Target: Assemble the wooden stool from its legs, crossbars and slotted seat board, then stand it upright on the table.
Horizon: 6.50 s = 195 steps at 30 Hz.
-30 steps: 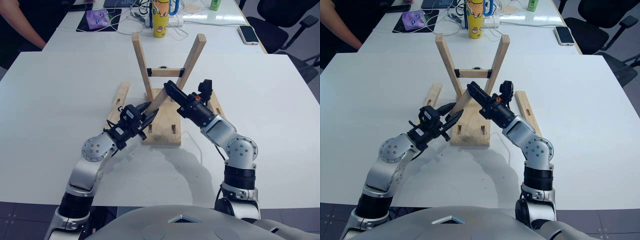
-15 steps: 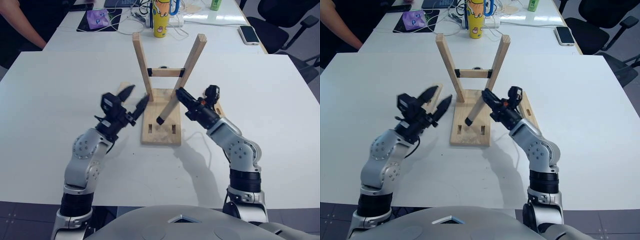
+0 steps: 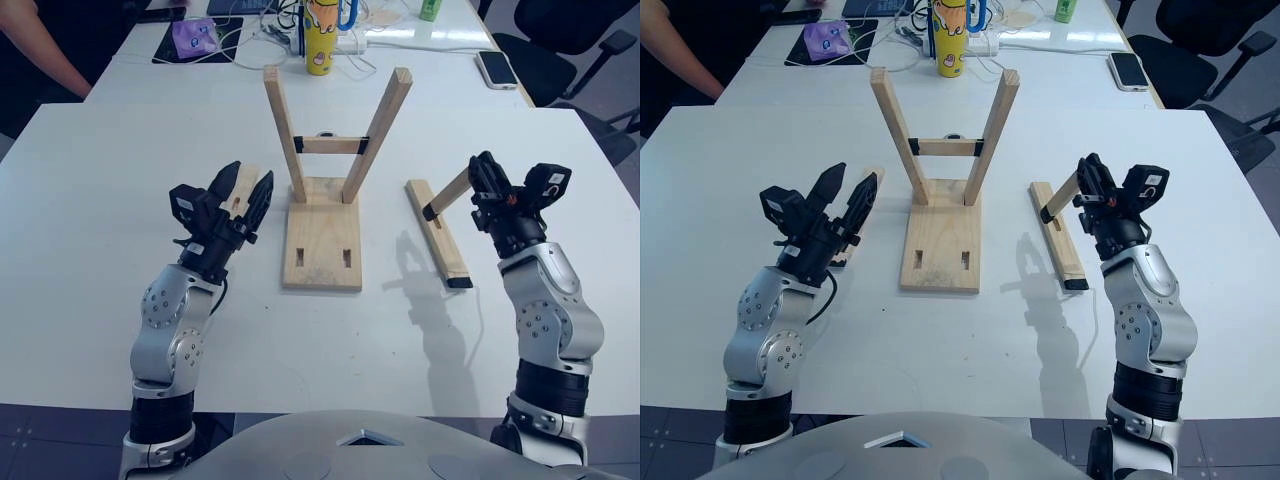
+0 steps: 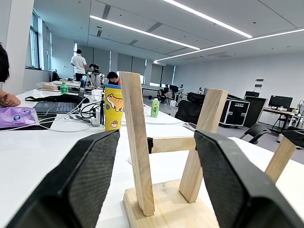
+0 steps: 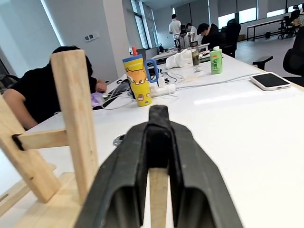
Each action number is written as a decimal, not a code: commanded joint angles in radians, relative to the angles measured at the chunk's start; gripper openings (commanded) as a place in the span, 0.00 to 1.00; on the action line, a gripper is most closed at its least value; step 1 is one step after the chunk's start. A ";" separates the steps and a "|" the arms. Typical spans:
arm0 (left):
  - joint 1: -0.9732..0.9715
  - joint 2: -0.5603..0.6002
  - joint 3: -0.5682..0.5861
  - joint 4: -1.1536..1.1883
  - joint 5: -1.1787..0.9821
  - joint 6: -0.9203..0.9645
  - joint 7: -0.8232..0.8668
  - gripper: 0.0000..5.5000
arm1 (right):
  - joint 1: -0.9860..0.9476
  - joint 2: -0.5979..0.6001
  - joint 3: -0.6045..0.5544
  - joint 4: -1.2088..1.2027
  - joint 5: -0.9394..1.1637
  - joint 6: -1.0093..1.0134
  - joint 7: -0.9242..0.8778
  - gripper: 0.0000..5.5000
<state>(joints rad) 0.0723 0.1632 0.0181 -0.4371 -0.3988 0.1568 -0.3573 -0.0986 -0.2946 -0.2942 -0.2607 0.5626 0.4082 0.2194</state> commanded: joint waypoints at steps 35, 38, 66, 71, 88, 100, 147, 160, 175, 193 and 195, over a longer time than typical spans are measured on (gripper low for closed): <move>-0.024 0.028 0.002 0.048 0.016 0.002 -0.010 0.53 | 0.036 0.038 0.083 0.180 -0.212 -0.125 -0.007 0.07; -0.022 0.029 0.003 0.047 0.015 0.002 -0.009 0.53 | 0.066 0.040 0.099 0.192 -0.245 -0.153 0.001 0.07; 0.002 0.014 -0.018 0.081 0.045 -0.031 -0.015 0.53 | 0.039 0.035 0.123 0.147 -0.256 -0.157 0.026 0.30; 0.017 0.003 -0.023 0.092 0.054 -0.048 -0.015 0.53 | -0.013 0.017 0.104 0.077 -0.246 -0.143 0.023 0.35; 0.014 -0.036 -0.064 0.131 0.111 -0.076 0.020 0.53 | -0.361 -0.043 0.044 0.164 -0.165 -0.017 0.030 0.08; 0.010 -0.040 -0.065 0.145 0.107 -0.073 0.018 0.53 | -0.431 -0.039 0.026 0.222 -0.192 -0.150 0.014 0.01; -0.031 -0.050 -0.065 0.168 0.112 -0.076 0.029 0.53 | -0.273 0.024 0.120 0.433 -0.188 -0.021 0.063 0.01; -0.046 -0.044 -0.059 0.208 0.146 -0.077 0.041 0.53 | -0.317 0.051 0.070 0.057 0.275 0.180 0.221 0.01; -0.062 -0.048 -0.064 0.253 0.148 -0.099 0.021 0.53 | 0.091 -0.207 0.316 -0.025 0.080 0.222 0.504 0.01; -0.029 -0.057 -0.054 0.231 0.124 -0.103 0.020 0.82 | 0.146 -0.200 0.151 0.024 -0.154 0.207 0.169 0.43; -0.027 -0.056 -0.058 0.226 0.123 -0.101 0.018 0.87 | 0.146 -0.203 0.162 0.024 -0.178 0.227 0.154 0.50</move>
<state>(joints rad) 0.0417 0.1082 -0.0360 -0.1924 -0.2723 0.0537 -0.3354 0.0374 -0.4923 -0.1459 -0.2293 0.4087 0.6076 0.3914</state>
